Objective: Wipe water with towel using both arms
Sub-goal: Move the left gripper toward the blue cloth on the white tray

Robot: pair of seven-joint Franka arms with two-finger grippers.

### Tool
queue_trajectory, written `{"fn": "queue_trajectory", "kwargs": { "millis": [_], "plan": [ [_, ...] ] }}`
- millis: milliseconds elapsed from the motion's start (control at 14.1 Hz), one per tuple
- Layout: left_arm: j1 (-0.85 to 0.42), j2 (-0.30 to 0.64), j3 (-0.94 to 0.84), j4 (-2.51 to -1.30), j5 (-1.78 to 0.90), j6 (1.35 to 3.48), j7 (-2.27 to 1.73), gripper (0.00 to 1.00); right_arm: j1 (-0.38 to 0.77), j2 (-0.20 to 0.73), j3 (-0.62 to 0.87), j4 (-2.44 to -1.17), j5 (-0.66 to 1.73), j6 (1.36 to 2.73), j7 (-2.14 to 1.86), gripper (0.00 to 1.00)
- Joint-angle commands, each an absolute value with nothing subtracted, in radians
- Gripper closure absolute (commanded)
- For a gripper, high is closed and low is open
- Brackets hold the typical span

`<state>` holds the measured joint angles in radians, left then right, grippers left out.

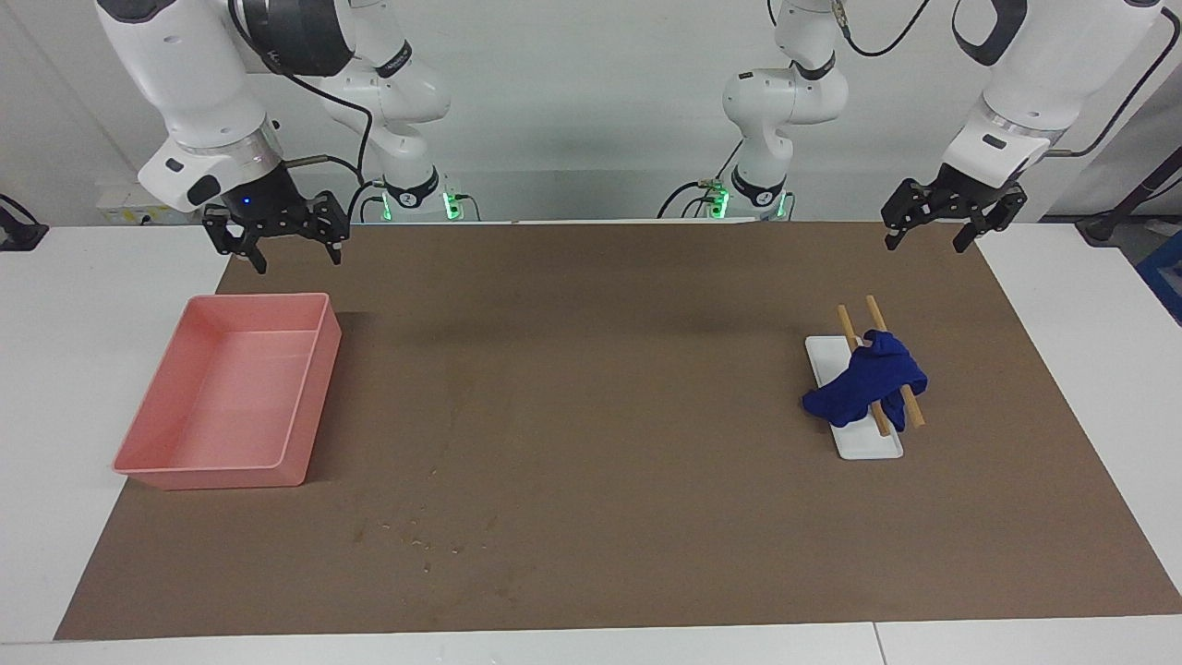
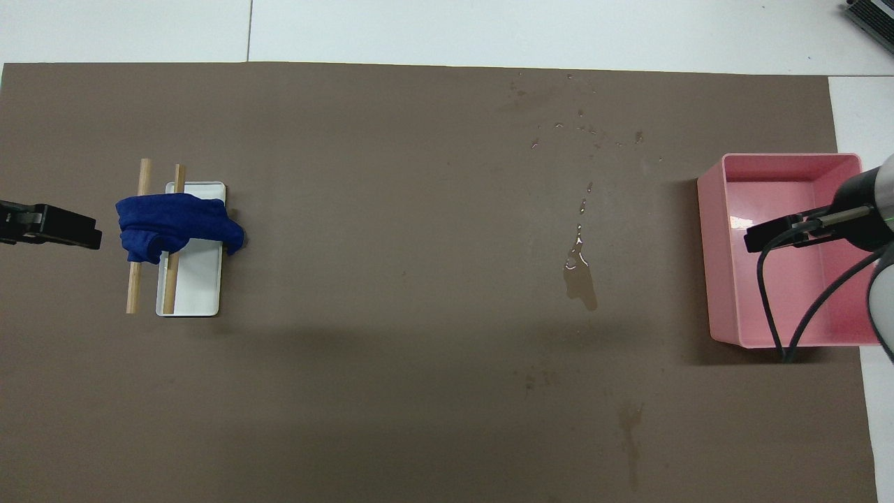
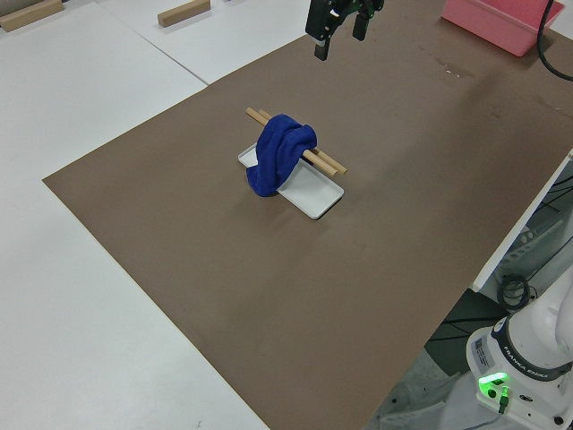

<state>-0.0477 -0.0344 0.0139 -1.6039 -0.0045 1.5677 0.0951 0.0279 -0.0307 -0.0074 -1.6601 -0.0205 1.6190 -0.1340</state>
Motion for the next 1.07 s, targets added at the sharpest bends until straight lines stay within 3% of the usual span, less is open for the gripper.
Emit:
{"fn": "queue_trajectory", "kwargs": {
  "millis": [0,356,996],
  "plan": [
    [-0.058,-0.061,0.021,-1.640,0.005,1.594,0.097,0.00,0.017,-0.029,0.000,-1.652,-0.009,1.603,-0.124,0.00],
    [-0.052,-0.089,0.028,-1.745,0.008,1.725,0.063,0.00,0.018,-0.029,0.000,-1.651,-0.009,1.601,-0.130,0.00],
    [-0.017,0.014,0.029,-1.994,0.067,2.152,-0.097,0.00,0.031,-0.035,0.009,-1.655,-0.009,1.606,-0.135,0.00]
  ]
}}
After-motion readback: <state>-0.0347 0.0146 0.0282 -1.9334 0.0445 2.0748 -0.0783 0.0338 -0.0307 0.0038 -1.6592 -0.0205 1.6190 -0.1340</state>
